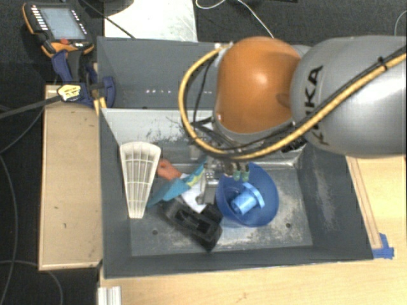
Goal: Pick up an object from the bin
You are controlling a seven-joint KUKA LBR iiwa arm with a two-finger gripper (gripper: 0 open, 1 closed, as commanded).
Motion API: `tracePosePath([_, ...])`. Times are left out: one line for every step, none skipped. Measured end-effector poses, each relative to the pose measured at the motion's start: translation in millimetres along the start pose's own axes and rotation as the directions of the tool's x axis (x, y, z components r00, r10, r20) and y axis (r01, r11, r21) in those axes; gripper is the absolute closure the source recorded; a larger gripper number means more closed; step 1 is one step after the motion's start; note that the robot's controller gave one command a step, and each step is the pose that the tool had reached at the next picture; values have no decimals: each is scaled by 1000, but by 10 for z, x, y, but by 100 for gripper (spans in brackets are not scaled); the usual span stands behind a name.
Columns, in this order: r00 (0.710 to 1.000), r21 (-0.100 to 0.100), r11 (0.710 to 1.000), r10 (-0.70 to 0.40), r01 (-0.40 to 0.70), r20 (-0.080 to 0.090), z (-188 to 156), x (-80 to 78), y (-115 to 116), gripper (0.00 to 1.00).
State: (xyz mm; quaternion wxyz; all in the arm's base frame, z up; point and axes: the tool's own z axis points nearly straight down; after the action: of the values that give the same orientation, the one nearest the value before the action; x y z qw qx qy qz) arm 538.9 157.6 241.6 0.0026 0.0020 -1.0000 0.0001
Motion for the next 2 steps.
tracePosePath([1000, -2, 1000, 7, -7, 9, -50, -15, -12, 0])
tracePosePath([992, -1, 992, -123, 123, 9, 1068, -338, -89, 0])
